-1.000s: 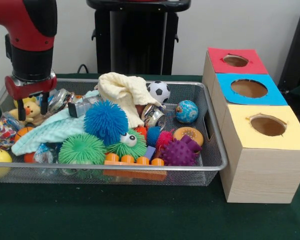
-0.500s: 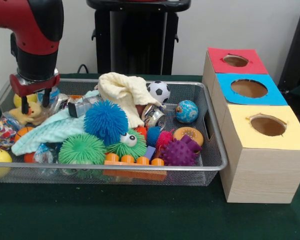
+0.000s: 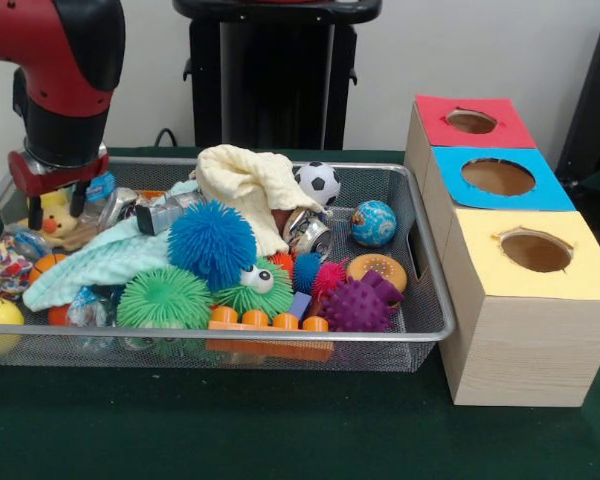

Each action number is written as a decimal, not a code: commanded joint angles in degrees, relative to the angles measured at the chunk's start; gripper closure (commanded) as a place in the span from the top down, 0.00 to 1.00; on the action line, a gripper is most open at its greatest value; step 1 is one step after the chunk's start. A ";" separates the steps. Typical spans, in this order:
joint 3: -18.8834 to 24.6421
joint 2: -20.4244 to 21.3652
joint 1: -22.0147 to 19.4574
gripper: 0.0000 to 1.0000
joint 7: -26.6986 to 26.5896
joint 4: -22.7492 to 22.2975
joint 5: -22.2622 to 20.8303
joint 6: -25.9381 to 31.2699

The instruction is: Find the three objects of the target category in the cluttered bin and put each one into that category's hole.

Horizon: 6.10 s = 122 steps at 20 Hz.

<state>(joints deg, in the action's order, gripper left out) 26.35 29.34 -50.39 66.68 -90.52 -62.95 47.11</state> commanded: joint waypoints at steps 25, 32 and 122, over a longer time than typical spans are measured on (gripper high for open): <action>-4.82 -2.63 2.67 0.00 -13.53 2.85 -4.00 3.99; 0.04 5.53 -2.74 0.00 -16.54 -3.76 2.26 -0.77; 8.43 -1.01 -11.37 1.00 -19.47 -0.64 -2.26 -0.98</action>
<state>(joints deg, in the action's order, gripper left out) 37.22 30.44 -63.79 61.62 -96.39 -59.72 43.87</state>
